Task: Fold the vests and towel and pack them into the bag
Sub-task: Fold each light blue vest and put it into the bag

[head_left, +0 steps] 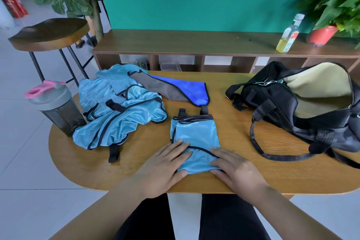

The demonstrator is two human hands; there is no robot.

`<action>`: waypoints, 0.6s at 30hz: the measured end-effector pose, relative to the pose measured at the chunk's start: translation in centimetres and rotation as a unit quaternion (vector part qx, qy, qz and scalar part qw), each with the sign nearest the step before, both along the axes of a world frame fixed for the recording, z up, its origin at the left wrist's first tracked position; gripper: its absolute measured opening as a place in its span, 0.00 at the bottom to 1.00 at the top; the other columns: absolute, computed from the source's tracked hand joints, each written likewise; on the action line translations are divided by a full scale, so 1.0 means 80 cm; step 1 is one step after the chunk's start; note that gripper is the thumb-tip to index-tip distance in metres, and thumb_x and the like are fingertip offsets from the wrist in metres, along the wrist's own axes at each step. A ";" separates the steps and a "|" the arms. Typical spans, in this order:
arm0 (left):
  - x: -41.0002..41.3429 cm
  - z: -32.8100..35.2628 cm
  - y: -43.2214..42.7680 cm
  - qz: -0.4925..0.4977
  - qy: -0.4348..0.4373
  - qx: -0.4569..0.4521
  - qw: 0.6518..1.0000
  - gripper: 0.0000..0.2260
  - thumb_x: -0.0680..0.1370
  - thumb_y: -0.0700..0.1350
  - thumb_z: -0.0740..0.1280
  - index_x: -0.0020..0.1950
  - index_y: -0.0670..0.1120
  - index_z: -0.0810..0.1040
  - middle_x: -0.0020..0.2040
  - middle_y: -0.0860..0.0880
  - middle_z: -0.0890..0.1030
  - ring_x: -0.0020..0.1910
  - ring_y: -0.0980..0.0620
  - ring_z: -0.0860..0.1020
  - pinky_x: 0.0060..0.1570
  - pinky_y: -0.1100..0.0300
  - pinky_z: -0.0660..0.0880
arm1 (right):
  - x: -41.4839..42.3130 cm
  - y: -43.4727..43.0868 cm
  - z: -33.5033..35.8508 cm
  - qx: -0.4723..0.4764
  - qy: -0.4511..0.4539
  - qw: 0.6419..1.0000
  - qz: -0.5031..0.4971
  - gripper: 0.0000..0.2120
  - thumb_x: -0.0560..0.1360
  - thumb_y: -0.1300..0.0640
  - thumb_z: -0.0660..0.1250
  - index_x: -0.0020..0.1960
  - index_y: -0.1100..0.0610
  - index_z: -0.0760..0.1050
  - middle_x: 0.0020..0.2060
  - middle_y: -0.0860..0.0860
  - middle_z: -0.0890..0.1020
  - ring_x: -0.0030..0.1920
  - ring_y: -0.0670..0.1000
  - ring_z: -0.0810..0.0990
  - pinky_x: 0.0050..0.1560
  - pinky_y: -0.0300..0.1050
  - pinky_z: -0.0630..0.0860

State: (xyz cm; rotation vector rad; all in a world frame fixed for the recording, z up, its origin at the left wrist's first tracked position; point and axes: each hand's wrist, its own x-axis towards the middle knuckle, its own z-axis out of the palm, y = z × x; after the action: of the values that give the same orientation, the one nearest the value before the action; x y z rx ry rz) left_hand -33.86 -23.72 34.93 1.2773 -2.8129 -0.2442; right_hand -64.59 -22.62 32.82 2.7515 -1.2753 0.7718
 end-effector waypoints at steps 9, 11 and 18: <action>-0.007 -0.008 0.015 0.060 0.112 -0.050 0.991 0.23 0.84 0.62 0.59 0.78 0.60 0.70 0.80 0.62 0.67 0.81 0.64 0.56 0.82 0.54 0.54 | 0.009 0.011 0.026 -0.008 -0.042 0.998 -0.056 0.13 0.86 0.50 0.61 0.60 0.53 0.83 0.52 0.45 0.86 0.52 0.46 0.85 0.53 0.48 0.82; -0.011 -0.008 0.016 0.077 0.144 -0.046 0.986 0.20 0.84 0.58 0.59 0.76 0.60 0.73 0.76 0.63 0.72 0.79 0.65 0.62 0.80 0.56 0.58 | 0.011 0.016 0.036 0.039 -0.050 0.996 -0.057 0.15 0.86 0.42 0.61 0.63 0.49 0.80 0.52 0.42 0.84 0.52 0.44 0.83 0.52 0.45 0.81; -0.015 0.022 0.023 0.131 0.225 -0.023 0.965 0.20 0.87 0.62 0.53 0.64 0.56 0.81 0.60 0.60 0.83 0.65 0.64 0.74 0.69 0.63 0.66 | 0.008 0.019 0.031 0.154 -0.117 0.976 -0.104 0.16 0.78 0.55 0.76 0.65 0.46 0.80 0.53 0.36 0.83 0.51 0.37 0.82 0.50 0.33 0.77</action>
State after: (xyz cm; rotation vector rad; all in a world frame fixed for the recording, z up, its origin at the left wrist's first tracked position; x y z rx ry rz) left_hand -35.06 -21.91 36.67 1.3611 -2.2362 -0.3963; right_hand -63.96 -21.12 35.33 2.7450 -1.8408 0.9750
